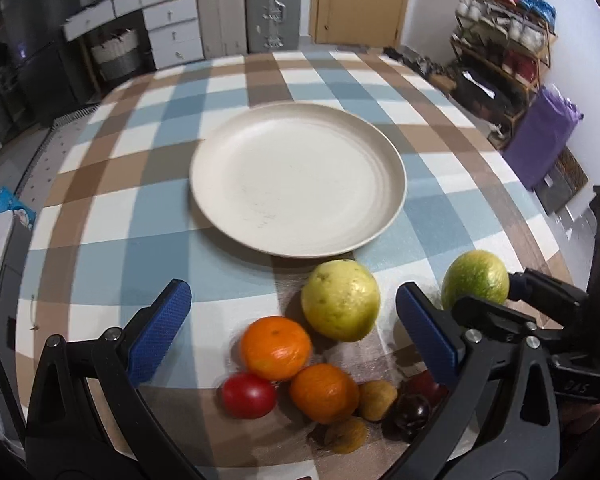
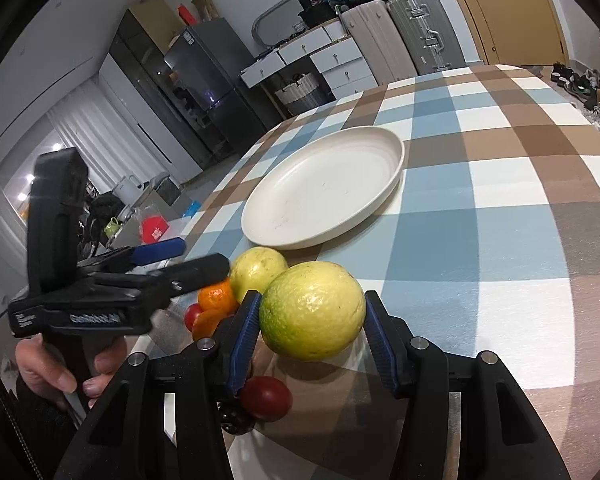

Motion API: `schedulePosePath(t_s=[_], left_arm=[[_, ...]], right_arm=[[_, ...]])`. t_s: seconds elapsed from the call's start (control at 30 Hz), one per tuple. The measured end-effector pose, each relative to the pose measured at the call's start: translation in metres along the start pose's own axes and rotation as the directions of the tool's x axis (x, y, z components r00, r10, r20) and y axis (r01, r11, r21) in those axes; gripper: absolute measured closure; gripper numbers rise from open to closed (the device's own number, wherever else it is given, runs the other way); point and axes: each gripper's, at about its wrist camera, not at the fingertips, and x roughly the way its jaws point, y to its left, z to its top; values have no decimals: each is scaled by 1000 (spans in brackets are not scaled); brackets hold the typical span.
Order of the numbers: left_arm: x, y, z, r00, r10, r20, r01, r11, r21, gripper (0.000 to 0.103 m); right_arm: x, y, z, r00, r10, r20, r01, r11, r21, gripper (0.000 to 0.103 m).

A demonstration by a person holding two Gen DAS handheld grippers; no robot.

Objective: Organize fruits
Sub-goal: 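Grasp the large yellow citrus with the right gripper while the left gripper grasps the other citrus, then carry both yellow citrus onto the cream plate and open both grippers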

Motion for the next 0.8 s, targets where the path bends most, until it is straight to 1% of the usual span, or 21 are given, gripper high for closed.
schedulePosePath(t_s=[0.13, 0.37, 0.4, 0.43, 0.47, 0.53, 0.57, 0.63, 0.67, 0.73, 0.8], left_arm=[[20, -8, 3, 996, -4, -88, 6, 1000, 25, 1], [41, -17, 9, 987, 36, -156, -24, 997, 77, 1], [45, -19, 9, 985, 45, -166, -30, 996, 88, 4], [48, -19, 10, 983, 53, -178, -36, 995, 95, 9], [50, -19, 10, 980, 52, -192, -34, 994, 99, 12], [54, -20, 9, 976, 39, -215, -16, 994, 106, 22], [57, -20, 9, 974, 38, -225, -13, 994, 111, 24], [60, -21, 8, 970, 31, -241, -3, 993, 118, 38], [62, -22, 8, 967, 16, -254, 15, 993, 120, 43], [62, -25, 8, 968, 3, -250, 32, 990, 137, 57], [61, -27, 7, 967, -6, -255, 45, 988, 149, 57]], right_arm=[[-4, -5, 1, 1000, 2, 10, -2, 1000, -6, 51], [-11, -16, 4, 1000, 3, 21, -3, 1000, 6, 51], [-12, -17, 4, 1000, 1, 23, -2, 1000, 8, 51], [-13, -19, 4, 1000, 0, 26, -1, 1000, 12, 51], [-15, -19, 4, 1000, 1, 29, -2, 1000, 14, 51], [-15, -21, 4, 1000, 0, 31, 0, 1000, 16, 51], [-15, -22, 5, 999, 1, 32, -2, 1000, 15, 51], [-16, -22, 5, 999, 5, 33, -6, 1000, 15, 51], [-16, -23, 5, 999, 6, 33, -7, 1000, 14, 51], [-16, -23, 5, 999, 8, 33, -9, 1000, 15, 51], [-16, -23, 6, 999, 7, 34, -8, 1000, 15, 51]])
